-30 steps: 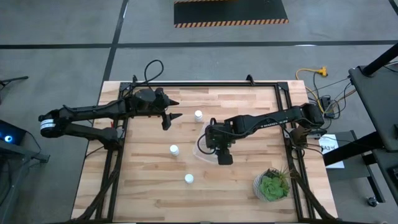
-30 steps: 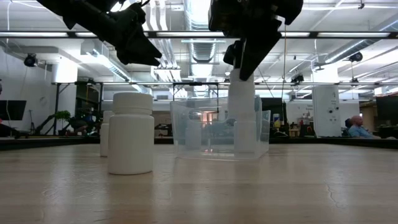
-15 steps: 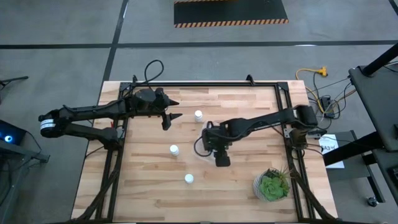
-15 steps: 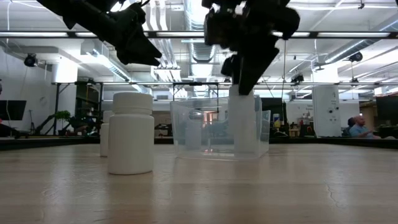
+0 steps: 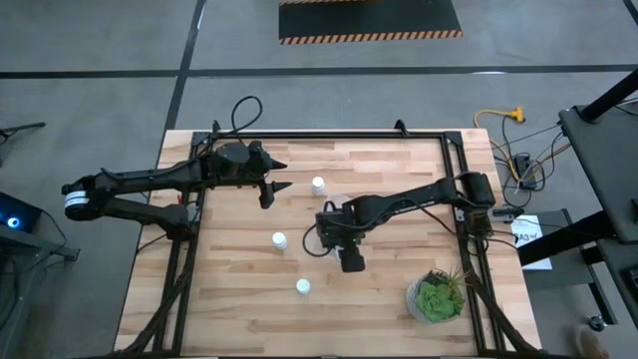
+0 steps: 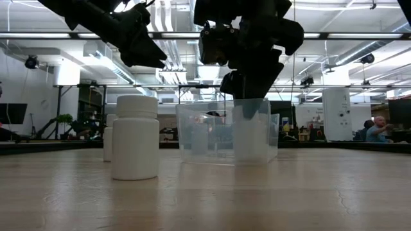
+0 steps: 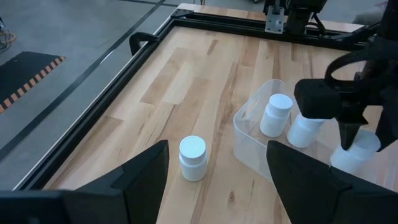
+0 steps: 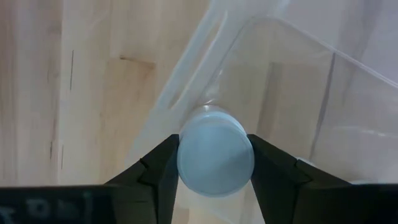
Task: Pick and place pill bottles into a basket
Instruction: Put the medicine bottle into the transparent bin
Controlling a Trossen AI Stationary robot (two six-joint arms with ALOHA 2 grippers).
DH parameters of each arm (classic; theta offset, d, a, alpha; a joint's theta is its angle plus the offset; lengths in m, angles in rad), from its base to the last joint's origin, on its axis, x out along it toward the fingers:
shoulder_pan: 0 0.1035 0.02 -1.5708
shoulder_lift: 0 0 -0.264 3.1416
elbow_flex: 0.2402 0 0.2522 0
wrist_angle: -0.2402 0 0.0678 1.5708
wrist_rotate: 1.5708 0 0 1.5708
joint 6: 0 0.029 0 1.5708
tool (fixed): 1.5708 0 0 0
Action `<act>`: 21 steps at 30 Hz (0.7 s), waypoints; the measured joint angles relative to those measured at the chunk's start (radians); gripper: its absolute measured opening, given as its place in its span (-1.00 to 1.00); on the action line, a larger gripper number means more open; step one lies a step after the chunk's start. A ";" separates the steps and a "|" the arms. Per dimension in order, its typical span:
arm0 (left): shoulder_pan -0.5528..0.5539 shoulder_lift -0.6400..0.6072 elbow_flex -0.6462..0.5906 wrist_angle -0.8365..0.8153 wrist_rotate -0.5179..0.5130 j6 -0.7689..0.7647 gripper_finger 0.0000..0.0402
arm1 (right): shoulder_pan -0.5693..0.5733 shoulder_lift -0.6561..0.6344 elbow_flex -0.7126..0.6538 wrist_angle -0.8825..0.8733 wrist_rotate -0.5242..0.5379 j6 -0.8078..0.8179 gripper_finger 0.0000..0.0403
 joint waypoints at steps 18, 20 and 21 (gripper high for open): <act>0.000 0.000 0.000 0.000 0.000 0.000 0.26 | 0.002 -0.010 -0.003 -0.004 -0.011 0.013 0.02; 0.000 0.000 0.000 0.000 0.000 0.000 0.26 | 0.002 -0.011 -0.003 -0.004 -0.011 0.015 0.02; 0.000 0.000 0.000 0.000 0.000 0.000 0.26 | 0.002 -0.011 -0.003 -0.004 -0.011 0.016 0.02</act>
